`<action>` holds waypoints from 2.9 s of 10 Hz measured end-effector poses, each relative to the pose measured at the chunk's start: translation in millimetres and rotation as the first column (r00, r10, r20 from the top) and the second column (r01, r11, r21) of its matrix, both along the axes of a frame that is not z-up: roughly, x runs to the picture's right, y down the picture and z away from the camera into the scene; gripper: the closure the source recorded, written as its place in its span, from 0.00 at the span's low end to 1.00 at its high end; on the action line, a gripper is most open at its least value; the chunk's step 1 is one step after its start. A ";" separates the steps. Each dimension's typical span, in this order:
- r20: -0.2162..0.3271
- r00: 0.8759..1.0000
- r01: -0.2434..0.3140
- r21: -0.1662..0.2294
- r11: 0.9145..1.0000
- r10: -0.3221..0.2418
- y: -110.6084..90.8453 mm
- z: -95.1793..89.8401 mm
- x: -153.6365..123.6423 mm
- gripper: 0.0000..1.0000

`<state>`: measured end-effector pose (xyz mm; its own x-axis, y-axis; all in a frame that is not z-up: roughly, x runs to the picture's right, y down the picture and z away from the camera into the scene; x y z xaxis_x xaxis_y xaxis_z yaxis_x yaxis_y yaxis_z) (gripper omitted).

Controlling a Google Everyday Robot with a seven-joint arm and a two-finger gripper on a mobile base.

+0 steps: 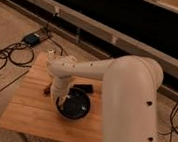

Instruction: Drag the ceramic bowl in a circle

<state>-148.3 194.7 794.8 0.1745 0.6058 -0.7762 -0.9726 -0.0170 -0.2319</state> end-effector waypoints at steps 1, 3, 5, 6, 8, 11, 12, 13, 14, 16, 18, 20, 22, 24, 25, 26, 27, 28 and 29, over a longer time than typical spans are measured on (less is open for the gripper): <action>0.011 1.000 -0.004 -0.014 1.000 0.004 2.8 -15.5 -6.5 1.00; 0.001 1.000 -0.004 -0.038 0.999 0.004 9.0 -36.3 -4.1 1.00; -0.047 0.999 -0.006 -0.073 0.997 0.002 19.6 -54.4 17.8 1.00; -0.076 0.997 -0.010 -0.086 0.996 0.003 24.1 -59.2 30.4 1.00; -0.155 0.988 -0.022 -0.101 0.995 0.006 30.4 -61.3 64.0 1.00; -0.260 0.966 -0.020 -0.085 0.996 -0.002 25.1 -50.2 112.3 1.00; -0.278 0.961 -0.018 -0.077 0.997 -0.004 22.4 -45.4 121.1 1.00; -0.301 0.954 -0.014 -0.067 0.998 -0.007 18.4 -38.6 132.3 1.00; -0.320 0.947 -0.009 -0.050 0.999 -0.007 11.5 -28.3 142.1 1.00; -0.326 0.945 0.021 -0.016 1.000 -0.025 -6.4 -0.7 145.5 1.00; -0.305 0.951 0.048 0.010 0.999 -0.043 -21.5 21.6 134.7 1.00; -0.246 0.967 0.072 0.030 0.997 -0.063 -32.0 35.3 101.1 1.00; -0.151 0.984 0.104 0.042 0.994 -0.097 -31.7 29.7 53.5 1.00; -0.061 0.991 0.122 0.041 0.992 -0.119 -23.1 9.4 10.7 1.00; -0.031 0.992 0.122 0.028 0.992 -0.121 -16.1 -5.5 -3.7 1.00; -0.021 0.994 0.109 0.002 0.994 -0.109 -7.1 -22.9 -12.6 1.00; -0.021 0.995 0.097 -0.022 0.995 -0.097 0.3 -37.1 -16.0 1.00; -0.028 0.996 0.079 -0.056 0.995 -0.081 10.0 -53.9 -15.7 1.00; -0.039 0.997 0.063 -0.091 0.994 -0.067 20.0 -69.9 -13.1 1.00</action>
